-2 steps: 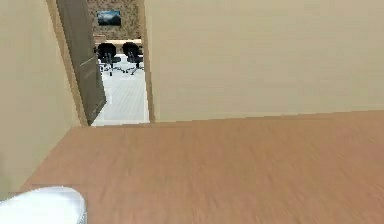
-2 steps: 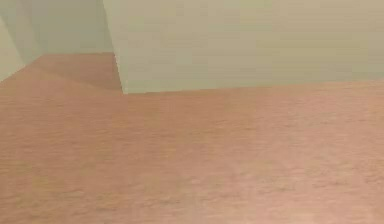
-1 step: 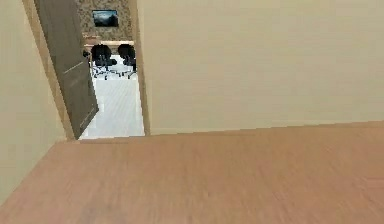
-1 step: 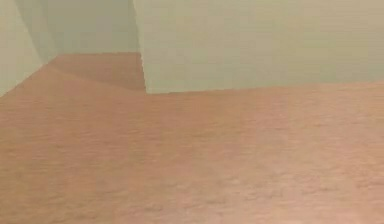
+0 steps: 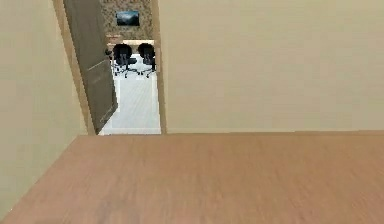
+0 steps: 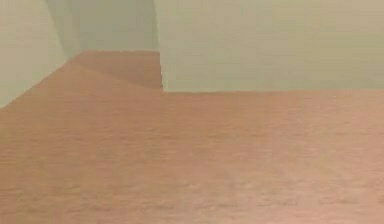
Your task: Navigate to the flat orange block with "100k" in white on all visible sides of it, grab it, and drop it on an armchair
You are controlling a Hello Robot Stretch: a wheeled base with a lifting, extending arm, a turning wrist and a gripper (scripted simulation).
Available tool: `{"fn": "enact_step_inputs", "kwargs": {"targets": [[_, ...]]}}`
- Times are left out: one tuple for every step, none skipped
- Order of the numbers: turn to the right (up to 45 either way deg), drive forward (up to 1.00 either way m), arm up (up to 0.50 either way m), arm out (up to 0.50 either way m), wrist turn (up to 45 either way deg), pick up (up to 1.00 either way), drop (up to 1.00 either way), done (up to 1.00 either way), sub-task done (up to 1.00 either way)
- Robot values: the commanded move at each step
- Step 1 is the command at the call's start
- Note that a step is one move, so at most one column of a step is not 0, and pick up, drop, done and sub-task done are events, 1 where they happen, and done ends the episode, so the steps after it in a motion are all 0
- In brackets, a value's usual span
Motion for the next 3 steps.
{"fn": "enact_step_inputs", "kwargs": {"targets": [[0.0, 0.85, 0.00, 0.00, 0.0, 0.00, 0.00, 0.00, 0.00], [-33.0, 0.00, 0.00, 0.00, 0.0, 0.00, 0.00, 0.00, 0.00], [0.0, 1.00, 0.00, 0.00, 0.0, 0.00, 0.00, 0.00, 0.00]]}}
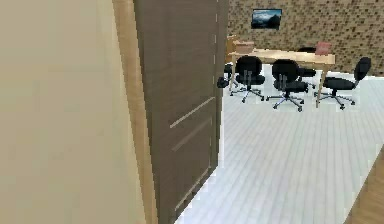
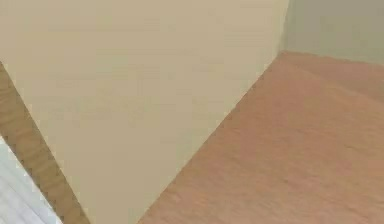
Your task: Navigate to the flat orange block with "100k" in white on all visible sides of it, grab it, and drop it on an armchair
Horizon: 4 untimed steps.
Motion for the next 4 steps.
{"fn": "enact_step_inputs", "kwargs": {"targets": [[0.0, 0.35, 0.00, 0.00, 0.0, 0.00, 0.00, 0.00, 0.00], [27.0, 0.00, 0.00, 0.00, 0.0, 0.00, 0.00, 0.00, 0.00], [0.0, 0.45, 0.00, 0.00, 0.0, 0.00, 0.00, 0.00, 0.00], [27.0, 0.00, 0.00, 0.00, 0.0, 0.00, 0.00, 0.00, 0.00]]}}
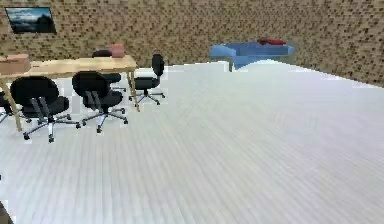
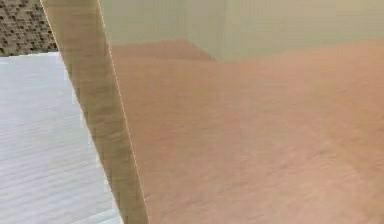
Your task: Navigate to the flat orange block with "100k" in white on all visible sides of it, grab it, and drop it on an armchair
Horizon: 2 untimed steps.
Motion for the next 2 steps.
{"fn": "enact_step_inputs", "kwargs": {"targets": [[0.0, 1.00, 0.00, 0.00, 0.0, 0.00, 0.00, 0.00, 0.00], [3.0, 0.00, 0.00, 0.00, 0.0, 0.00, 0.00, 0.00, 0.00]]}}
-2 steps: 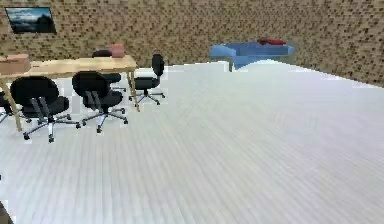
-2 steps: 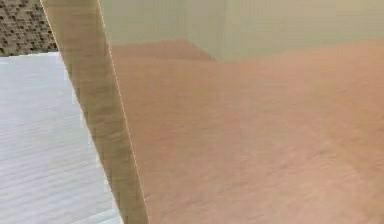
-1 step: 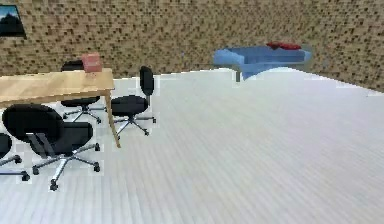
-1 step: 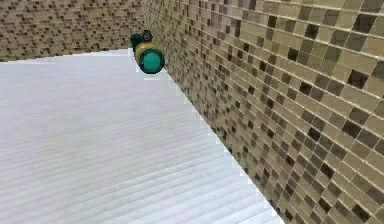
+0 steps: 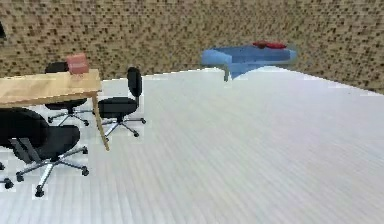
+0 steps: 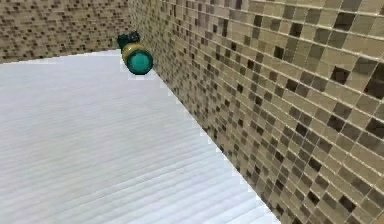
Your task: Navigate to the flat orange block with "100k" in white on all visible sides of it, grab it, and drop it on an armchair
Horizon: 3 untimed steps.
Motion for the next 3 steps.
{"fn": "enact_step_inputs", "kwargs": {"targets": [[0.0, 1.00, 0.00, 0.00, 0.0, 0.00, 0.00, 0.00, 0.00], [0.0, 1.00, 0.00, 0.00, 0.0, 0.00, 0.00, 0.00, 0.00], [0.0, 0.75, 0.00, 0.00, 0.0, 0.00, 0.00, 0.00, 0.00]]}}
